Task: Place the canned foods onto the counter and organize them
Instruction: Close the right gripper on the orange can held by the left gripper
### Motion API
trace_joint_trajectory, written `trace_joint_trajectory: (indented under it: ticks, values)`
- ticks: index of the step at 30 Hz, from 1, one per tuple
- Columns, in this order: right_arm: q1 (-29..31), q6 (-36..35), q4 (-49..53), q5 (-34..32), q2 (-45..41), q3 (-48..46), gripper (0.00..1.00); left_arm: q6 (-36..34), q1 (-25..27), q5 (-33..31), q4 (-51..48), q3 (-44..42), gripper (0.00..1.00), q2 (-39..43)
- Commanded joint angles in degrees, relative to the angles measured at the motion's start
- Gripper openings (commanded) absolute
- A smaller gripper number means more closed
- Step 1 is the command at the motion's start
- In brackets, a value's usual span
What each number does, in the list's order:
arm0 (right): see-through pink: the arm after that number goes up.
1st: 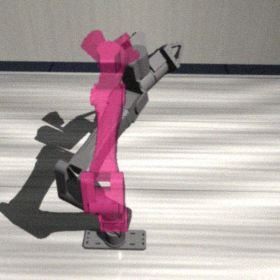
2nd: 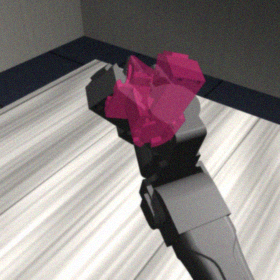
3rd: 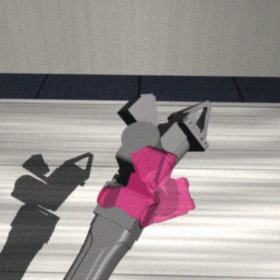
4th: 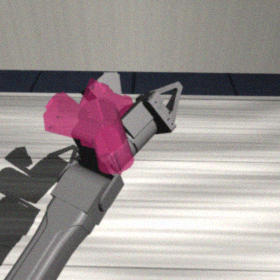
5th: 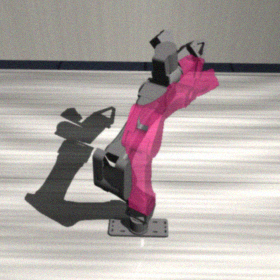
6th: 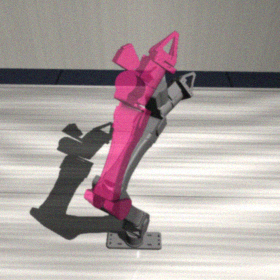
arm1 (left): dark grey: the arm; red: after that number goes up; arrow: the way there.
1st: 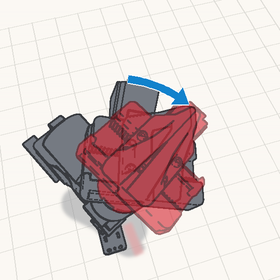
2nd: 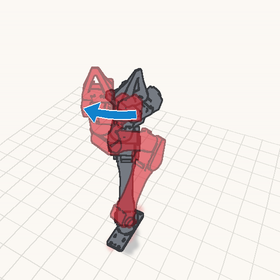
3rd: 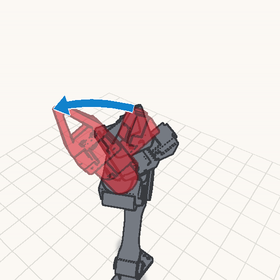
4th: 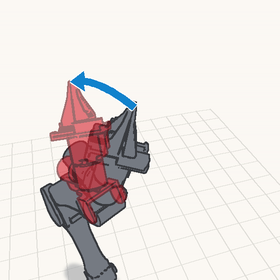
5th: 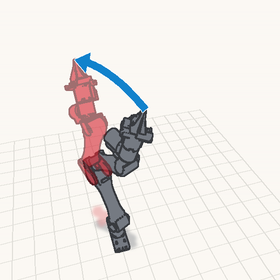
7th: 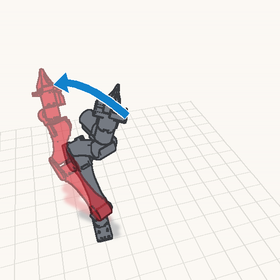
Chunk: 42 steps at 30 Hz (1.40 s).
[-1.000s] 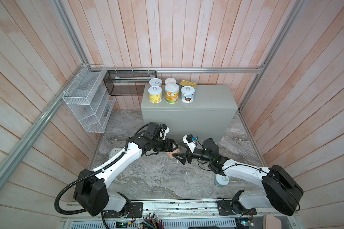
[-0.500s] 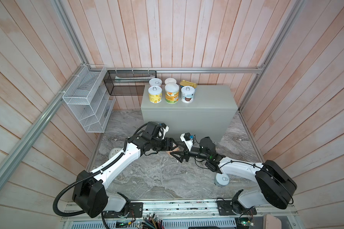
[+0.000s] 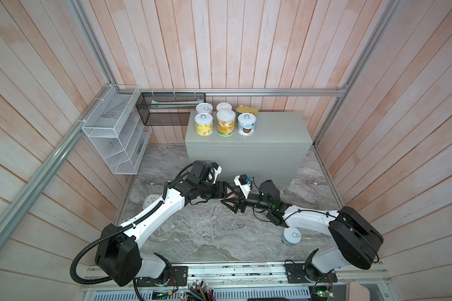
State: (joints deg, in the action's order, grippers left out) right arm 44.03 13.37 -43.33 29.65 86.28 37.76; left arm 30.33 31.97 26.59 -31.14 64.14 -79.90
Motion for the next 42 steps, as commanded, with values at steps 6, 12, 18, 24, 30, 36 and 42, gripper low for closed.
trace_joint_trajectory:
  ticks: [6, 12, 18, 24, 30, 36, 42]
  values:
    - [0.1, 1.4, -4.2, -1.9, 1.0, 1.9, 0.82, 1.4, 0.3, 3.0, 4.1, -1.4, 0.61, 2.3]
    - [0.1, 1.4, -4.9, -2.4, 1.1, 1.9, 0.76, 1.5, 0.3, 2.4, 3.8, -1.8, 0.62, 2.2]
    - [0.1, 1.6, -4.7, -2.5, 0.8, 2.1, 0.66, 2.3, 0.3, 0.3, 3.1, -1.6, 0.76, 2.2]
    - [0.1, 2.2, -5.1, -4.1, 0.3, 1.6, 0.64, 3.3, 0.3, -1.2, 1.8, -1.2, 1.0, 1.4]
    - [0.0, 2.1, -5.1, -5.3, -0.1, 1.3, 0.63, 3.6, 0.3, -2.6, 1.2, -1.2, 1.0, 1.8]
    - [0.0, 2.2, -5.0, -6.3, -0.4, 0.9, 0.63, 3.6, 0.2, -3.6, 0.6, -1.0, 1.0, 2.1]
    - [0.0, 1.9, -3.6, -9.0, -0.9, 0.3, 0.62, 3.7, 0.0, -6.7, 0.5, -1.0, 1.0, 4.1]
